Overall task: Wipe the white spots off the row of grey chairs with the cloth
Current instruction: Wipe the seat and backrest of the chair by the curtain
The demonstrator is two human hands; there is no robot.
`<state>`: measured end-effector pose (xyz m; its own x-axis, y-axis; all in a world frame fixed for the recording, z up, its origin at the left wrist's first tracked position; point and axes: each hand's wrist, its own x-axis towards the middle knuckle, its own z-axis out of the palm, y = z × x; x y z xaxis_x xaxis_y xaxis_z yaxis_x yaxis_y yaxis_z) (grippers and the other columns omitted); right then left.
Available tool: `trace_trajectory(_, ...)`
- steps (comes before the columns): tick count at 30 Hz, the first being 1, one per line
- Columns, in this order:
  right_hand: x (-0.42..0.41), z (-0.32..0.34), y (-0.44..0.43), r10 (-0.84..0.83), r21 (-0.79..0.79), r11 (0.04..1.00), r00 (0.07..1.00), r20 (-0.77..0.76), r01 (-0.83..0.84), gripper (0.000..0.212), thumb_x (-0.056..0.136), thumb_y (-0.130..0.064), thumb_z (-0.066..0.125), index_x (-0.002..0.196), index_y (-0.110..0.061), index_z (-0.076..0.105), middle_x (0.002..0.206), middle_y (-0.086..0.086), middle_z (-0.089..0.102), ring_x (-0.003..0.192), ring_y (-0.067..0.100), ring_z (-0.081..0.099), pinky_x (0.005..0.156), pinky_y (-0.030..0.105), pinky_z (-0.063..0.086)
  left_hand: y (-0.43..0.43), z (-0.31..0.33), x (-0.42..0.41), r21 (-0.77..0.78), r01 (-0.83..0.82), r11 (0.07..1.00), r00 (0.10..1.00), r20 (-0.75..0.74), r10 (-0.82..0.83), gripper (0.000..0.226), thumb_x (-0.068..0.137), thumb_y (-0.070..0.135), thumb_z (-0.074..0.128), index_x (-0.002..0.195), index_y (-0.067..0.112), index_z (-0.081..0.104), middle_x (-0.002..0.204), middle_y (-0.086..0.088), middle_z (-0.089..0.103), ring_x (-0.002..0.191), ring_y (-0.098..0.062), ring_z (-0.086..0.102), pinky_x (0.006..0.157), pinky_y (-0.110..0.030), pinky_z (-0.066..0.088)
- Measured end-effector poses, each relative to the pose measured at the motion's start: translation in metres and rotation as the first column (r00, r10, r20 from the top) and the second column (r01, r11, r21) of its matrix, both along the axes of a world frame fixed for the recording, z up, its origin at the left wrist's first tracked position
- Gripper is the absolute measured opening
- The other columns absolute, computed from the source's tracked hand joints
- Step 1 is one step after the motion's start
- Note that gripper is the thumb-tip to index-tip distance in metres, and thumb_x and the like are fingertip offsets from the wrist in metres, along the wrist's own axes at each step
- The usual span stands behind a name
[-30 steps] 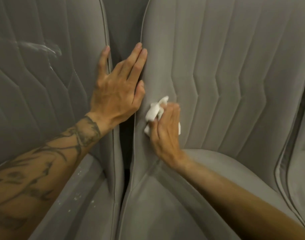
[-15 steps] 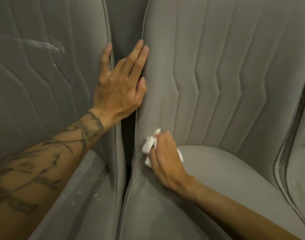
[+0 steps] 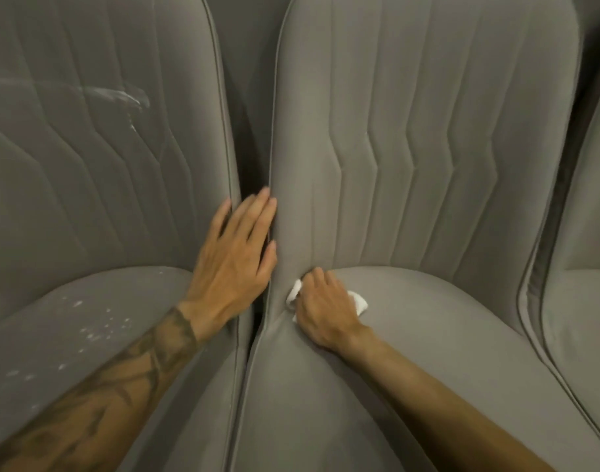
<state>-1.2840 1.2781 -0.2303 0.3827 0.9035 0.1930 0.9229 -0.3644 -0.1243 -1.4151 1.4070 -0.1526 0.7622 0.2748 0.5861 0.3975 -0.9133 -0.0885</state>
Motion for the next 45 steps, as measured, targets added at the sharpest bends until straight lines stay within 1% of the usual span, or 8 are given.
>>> trace_trajectory(3,-0.028,-0.001,-0.021,0.266,0.014,0.964,0.964,-0.005,-0.266,0.037,0.101,-0.034,0.028,0.098,-0.007,0.054,0.104,0.018,0.054,0.091,0.036,0.05,0.079,0.049,0.036,-0.023,-0.027,-0.031,-0.053,0.014,0.998,0.998,-0.068,-0.018,0.057,0.104,0.029,0.039,0.155,0.004,0.046,0.166,-0.013,0.039,0.152,-0.03,0.041,0.127,-0.052,0.028)
trace_trajectory(11,-0.03,0.012,-0.01,-0.067,-0.07,0.996,0.996,-0.065,0.063,0.033,0.106,-0.032,0.03,0.119,-0.007,0.049,0.128,0.017,0.051,0.117,0.035,0.047,0.098,0.045,0.035,-0.062,-0.045,-0.142,-0.169,-0.14,0.976,0.975,-0.195,0.106,0.05,0.104,0.029,0.038,0.137,0.003,0.065,0.147,-0.016,0.061,0.13,-0.033,0.063,0.115,-0.047,0.043)
trace_trajectory(18,-0.123,0.027,-0.016,0.23,-0.044,0.969,0.952,-0.203,-0.244,0.039,0.108,-0.031,0.03,0.118,-0.002,0.052,0.124,0.02,0.052,0.112,0.035,0.046,0.1,0.043,0.032,-0.065,-0.037,-0.236,-0.331,-0.414,0.848,0.891,-0.339,0.303,0.078,0.098,0.05,0.013,0.148,0.009,0.056,0.154,-0.011,0.054,0.137,-0.028,0.055,0.12,-0.042,0.034)
trace_trajectory(25,-0.178,0.029,0.013,0.046,0.094,0.995,0.98,-0.191,-0.029,0.04,0.104,-0.039,0.035,0.123,-0.009,0.053,0.129,0.013,0.048,0.113,0.031,0.045,0.101,0.039,0.036,-0.013,-0.036,-0.298,-0.406,-0.445,0.798,0.889,-0.308,0.339,0.038,0.112,0.028,0.039,0.144,0.013,0.053,0.149,-0.006,0.055,0.135,-0.025,0.053,0.119,-0.04,0.033)
trace_trajectory(29,-0.192,0.009,0.024,-0.107,0.083,0.991,0.994,0.007,0.106,0.04,0.102,-0.042,0.035,0.122,-0.012,0.053,0.122,0.014,0.049,0.101,0.032,0.045,0.092,0.041,0.037,0.027,-0.042,-0.339,-0.444,-0.412,0.795,0.906,-0.292,0.306,0.035,0.112,0.026,0.042,0.141,0.012,0.056,0.145,-0.007,0.057,0.131,-0.026,0.056,0.117,-0.043,0.038)
trace_trajectory(38,-0.234,0.007,0.059,-0.318,0.019,0.948,0.946,0.069,0.318,0.044,0.106,-0.037,0.02,0.128,-0.009,0.046,0.131,0.013,0.046,0.114,0.03,0.042,0.094,0.041,0.03,0.15,-0.053,-0.386,-0.453,-0.392,0.801,0.917,-0.263,0.3,0.035,0.111,0.03,0.039,0.133,0.011,0.059,0.135,-0.01,0.06,0.117,-0.032,0.059,0.103,-0.052,0.046)
trace_trajectory(41,-0.267,0.003,0.064,-0.159,-0.051,0.985,0.98,0.122,0.166,0.047,0.106,-0.037,0.012,0.129,-0.014,0.045,0.129,0.008,0.044,0.11,0.024,0.039,0.093,0.036,0.029,0.167,-0.065,-0.385,-0.473,-0.312,0.824,0.947,-0.218,0.234,0.028,0.111,0.03,0.04,0.118,0.014,0.062,0.123,-0.006,0.061,0.107,-0.03,0.059,0.096,-0.05,0.047)
trace_trajectory(45,-0.254,0.015,0.06,-0.387,-0.081,0.915,0.916,0.107,0.396,0.039,0.107,-0.032,0.021,0.127,-0.011,0.048,0.13,0.009,0.046,0.113,0.027,0.042,0.096,0.037,0.032,0.18,-0.072,-0.386,-0.481,-0.23,0.846,0.972,-0.153,0.177,0.025,0.109,0.026,0.043,0.096,0.018,0.063,0.105,0.0,0.059,0.098,-0.028,0.055,0.083,-0.046,0.044)
